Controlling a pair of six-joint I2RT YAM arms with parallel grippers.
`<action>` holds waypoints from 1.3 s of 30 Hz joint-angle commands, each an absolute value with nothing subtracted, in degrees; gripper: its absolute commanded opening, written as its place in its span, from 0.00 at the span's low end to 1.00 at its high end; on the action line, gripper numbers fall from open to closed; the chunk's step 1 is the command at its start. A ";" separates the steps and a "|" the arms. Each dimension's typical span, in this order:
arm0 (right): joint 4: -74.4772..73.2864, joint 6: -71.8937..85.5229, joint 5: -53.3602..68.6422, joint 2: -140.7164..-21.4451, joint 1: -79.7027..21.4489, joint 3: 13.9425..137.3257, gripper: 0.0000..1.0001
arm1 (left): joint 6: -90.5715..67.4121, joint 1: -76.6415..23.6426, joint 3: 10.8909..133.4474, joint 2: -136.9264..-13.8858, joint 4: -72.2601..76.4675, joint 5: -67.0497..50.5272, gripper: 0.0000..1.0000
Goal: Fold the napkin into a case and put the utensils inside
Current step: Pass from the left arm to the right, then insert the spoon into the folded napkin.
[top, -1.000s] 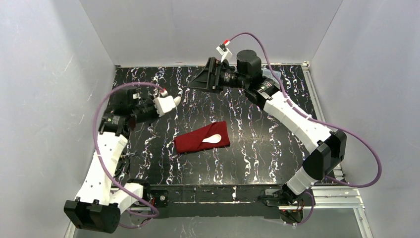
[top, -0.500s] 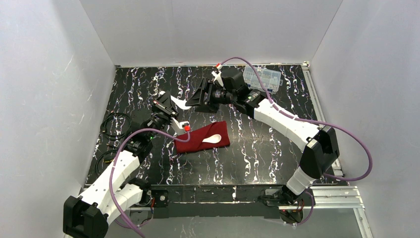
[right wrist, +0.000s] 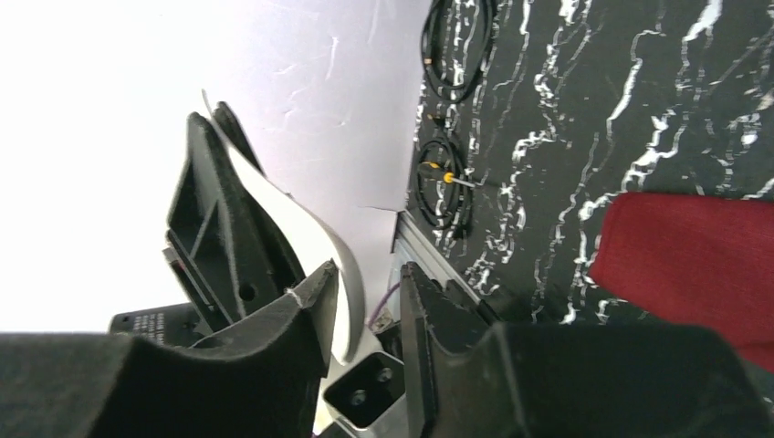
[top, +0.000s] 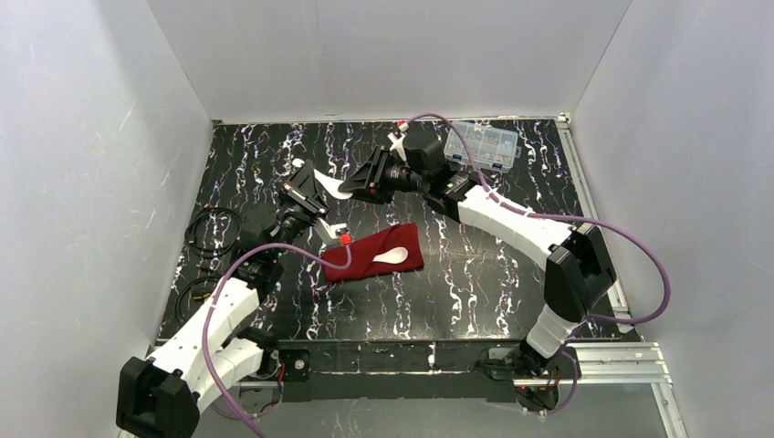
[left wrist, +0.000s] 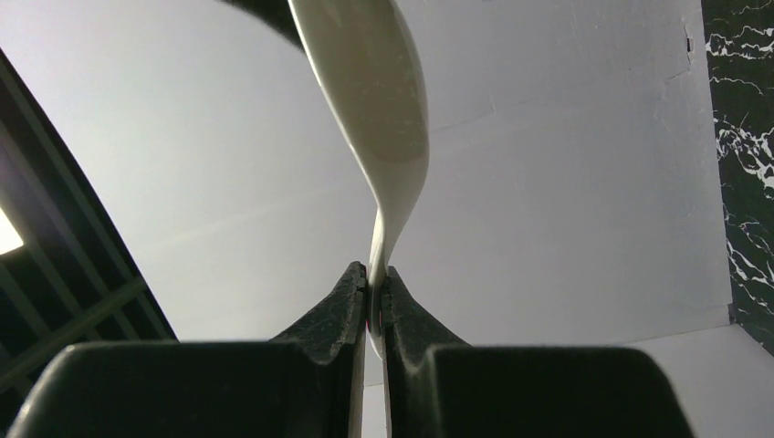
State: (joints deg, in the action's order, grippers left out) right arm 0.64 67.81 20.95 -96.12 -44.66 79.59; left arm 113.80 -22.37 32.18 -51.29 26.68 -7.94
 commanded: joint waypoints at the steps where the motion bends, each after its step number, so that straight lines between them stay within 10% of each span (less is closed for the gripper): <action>1: 6.35 70.93 21.38 -96.31 -45.37 78.48 0.33 | 114.95 -22.66 32.26 -51.87 30.66 -7.31 0.00; 5: 8.67 72.79 23.08 -96.83 -45.44 77.67 0.03 | 114.61 -22.65 32.18 -51.99 30.70 -7.53 0.00; 8: 7.21 70.59 23.44 -96.62 -44.65 78.31 0.01 | 112.70 -22.75 31.81 -51.82 30.44 -7.22 0.05; 16: -18.57 47.93 20.13 -90.07 -33.02 81.12 0.01 | 74.47 -25.57 42.86 -45.81 -17.91 -1.43 0.92; 25: -41.28 26.24 14.55 -86.32 -25.84 76.90 0.01 | 26.16 -25.52 55.96 -64.07 -46.39 -11.21 0.86; 39: -46.27 19.52 12.09 -86.30 -25.31 71.81 0.01 | 12.52 -20.09 55.19 -78.97 -42.94 -14.61 0.68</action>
State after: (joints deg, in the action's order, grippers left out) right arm -44.80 22.39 12.25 -86.72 -25.39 71.99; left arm 17.19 -20.99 55.51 -75.31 -41.85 -11.29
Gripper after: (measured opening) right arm 0.084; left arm 0.685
